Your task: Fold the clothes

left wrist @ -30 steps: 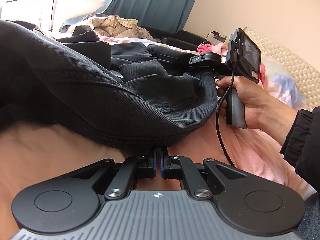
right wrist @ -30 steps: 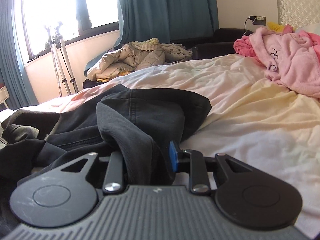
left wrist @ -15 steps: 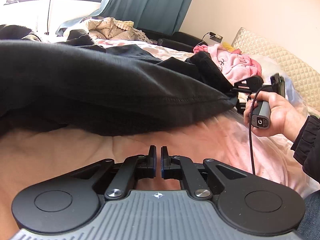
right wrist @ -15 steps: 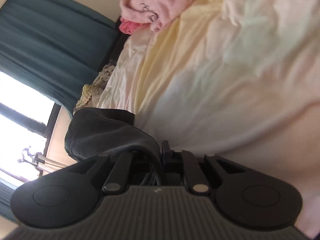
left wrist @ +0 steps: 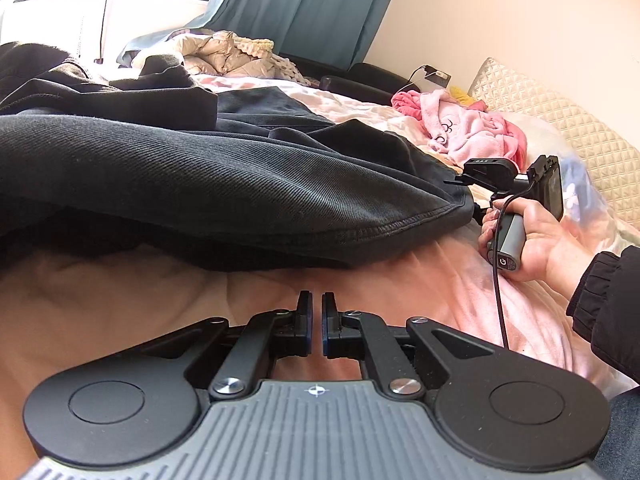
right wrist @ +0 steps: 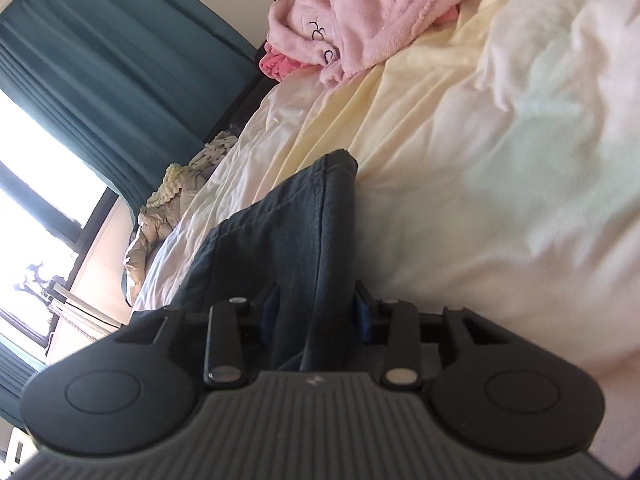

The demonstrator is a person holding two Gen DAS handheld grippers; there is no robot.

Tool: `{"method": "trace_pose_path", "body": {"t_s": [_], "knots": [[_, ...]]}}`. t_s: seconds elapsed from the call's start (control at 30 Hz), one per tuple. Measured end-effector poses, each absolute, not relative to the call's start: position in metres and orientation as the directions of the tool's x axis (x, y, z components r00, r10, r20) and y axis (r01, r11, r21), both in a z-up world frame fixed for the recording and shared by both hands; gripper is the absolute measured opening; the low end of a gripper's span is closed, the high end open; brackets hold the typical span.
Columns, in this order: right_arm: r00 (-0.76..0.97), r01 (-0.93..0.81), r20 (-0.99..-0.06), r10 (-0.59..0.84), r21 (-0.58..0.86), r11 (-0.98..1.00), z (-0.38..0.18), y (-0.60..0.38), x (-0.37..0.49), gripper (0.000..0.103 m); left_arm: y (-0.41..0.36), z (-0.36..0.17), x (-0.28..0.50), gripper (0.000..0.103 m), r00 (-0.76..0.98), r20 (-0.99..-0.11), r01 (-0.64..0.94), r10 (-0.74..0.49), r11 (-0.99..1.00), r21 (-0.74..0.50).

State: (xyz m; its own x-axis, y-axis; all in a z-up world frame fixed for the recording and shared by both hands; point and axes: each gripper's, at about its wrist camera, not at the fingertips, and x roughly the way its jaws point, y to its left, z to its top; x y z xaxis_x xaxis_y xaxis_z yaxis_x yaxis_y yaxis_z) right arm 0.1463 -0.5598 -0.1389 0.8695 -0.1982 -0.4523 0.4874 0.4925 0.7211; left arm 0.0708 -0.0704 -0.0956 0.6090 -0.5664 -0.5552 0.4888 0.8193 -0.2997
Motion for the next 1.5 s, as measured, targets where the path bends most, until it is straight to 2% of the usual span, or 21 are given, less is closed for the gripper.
{"method": "trace_pose_path", "body": {"t_s": [0.03, 0.1, 0.13, 0.17, 0.2, 0.27, 0.3, 0.4, 0.5, 0.57, 0.63, 0.77, 0.93, 1.0, 1.13, 1.23, 1.37, 1.47, 1.5], "knots": [[0.877, 0.475, -0.440, -0.193, 0.736, 0.482, -0.142, -0.565, 0.150, 0.039, -0.070, -0.095, 0.072, 0.006, 0.610, -0.556, 0.483, -0.565, 0.821, -0.305], [0.883, 0.466, -0.430, -0.192, 0.747, 0.474, -0.146, -0.571, 0.156, 0.026, -0.067, -0.093, 0.073, 0.008, 0.610, -0.570, 0.459, -0.551, 0.832, -0.312], [0.875, 0.478, -0.445, -0.191, 0.733, 0.485, -0.145, -0.570, 0.160, 0.005, -0.065, -0.091, 0.072, 0.009, 0.605, -0.583, 0.444, -0.542, 0.838, -0.317], [0.869, 0.487, -0.456, -0.194, 0.717, 0.499, -0.141, -0.568, 0.163, 0.005, -0.062, -0.088, 0.071, 0.010, 0.597, -0.593, 0.430, -0.540, 0.840, -0.331], [0.864, 0.496, -0.462, -0.203, 0.703, 0.511, -0.134, -0.565, 0.164, 0.005, -0.058, -0.084, 0.070, 0.016, 0.593, -0.593, 0.413, -0.544, 0.838, -0.355], [0.883, 0.462, -0.423, -0.205, 0.705, 0.538, -0.115, -0.558, 0.162, 0.005, -0.047, -0.078, 0.066, 0.049, 0.598, -0.586, 0.370, -0.547, 0.837, -0.404], [0.891, 0.450, -0.392, -0.228, 0.701, 0.554, -0.102, -0.554, 0.158, 0.005, -0.040, -0.073, 0.064, 0.055, 0.607, -0.580, 0.347, -0.544, 0.837, -0.422], [0.904, 0.426, -0.302, -0.302, 0.689, 0.586, -0.065, -0.546, 0.141, 0.005, -0.009, -0.053, 0.057, 0.056, 0.643, -0.554, 0.251, -0.529, 0.829, -0.500], [0.885, 0.454, -0.284, -0.368, 0.699, 0.553, -0.056, -0.554, 0.121, 0.005, 0.042, -0.028, 0.045, 0.057, 0.693, -0.518, 0.112, -0.501, 0.785, -0.609], [0.865, 0.493, -0.324, -0.382, 0.690, 0.530, -0.065, -0.562, 0.118, 0.005, 0.085, -0.010, 0.031, 0.068, 0.747, -0.491, 0.009, -0.447, 0.746, -0.666], [0.840, 0.540, -0.399, -0.367, 0.682, 0.493, -0.083, -0.568, 0.119, 0.005, 0.131, 0.008, 0.014, 0.075, 0.802, -0.486, -0.105, -0.347, 0.719, -0.687], [0.803, 0.596, -0.505, -0.316, 0.698, 0.397, -0.115, -0.576, 0.119, 0.005, 0.204, 0.030, -0.006, 0.087, 0.824, -0.542, -0.315, -0.168, 0.660, -0.683], [0.810, 0.586, -0.495, -0.315, 0.709, 0.392, -0.120, -0.580, 0.116, 0.006, 0.258, 0.005, 0.002, 0.087, 0.803, -0.571, -0.467, -0.173, 0.414, -0.781], [0.813, 0.581, -0.490, -0.313, 0.716, 0.386, -0.123, -0.583, 0.115, 0.010, 0.265, -0.013, 0.012, 0.087, 0.779, -0.600, -0.518, -0.183, 0.351, -0.780], [0.824, 0.564, -0.477, -0.306, 0.741, 0.365, -0.132, -0.593, 0.118, 0.011, 0.279, -0.043, 0.031, 0.085, 0.765, -0.616, -0.571, -0.190, 0.244, -0.784], [0.845, 0.529, -0.450, -0.288, 0.778, 0.339, -0.138, -0.600, 0.123, 0.012, 0.279, -0.046, 0.052, 0.084, 0.729, -0.667, -0.595, -0.153, 0.339, -0.729], [0.862, 0.502, -0.423, -0.278, 0.786, 0.361, -0.141, -0.605, 0.134, 0.013, 0.275, -0.042, 0.063, 0.067, 0.734, -0.673, -0.607, -0.089, 0.358, -0.709], [0.872, 0.486, -0.410, -0.268, 0.788, 0.377, -0.141, -0.609, 0.135, 0.009, 0.275, -0.046, 0.054, 0.038, 0.743, -0.666, -0.609, -0.064, 0.348, -0.712], [0.877, 0.477, -0.399, -0.270, 0.796, 0.372, -0.138, -0.609, 0.134, 0.008, 0.275, -0.043, 0.050, 0.033, 0.753, -0.655, -0.598, -0.062, 0.351, -0.721]]}}
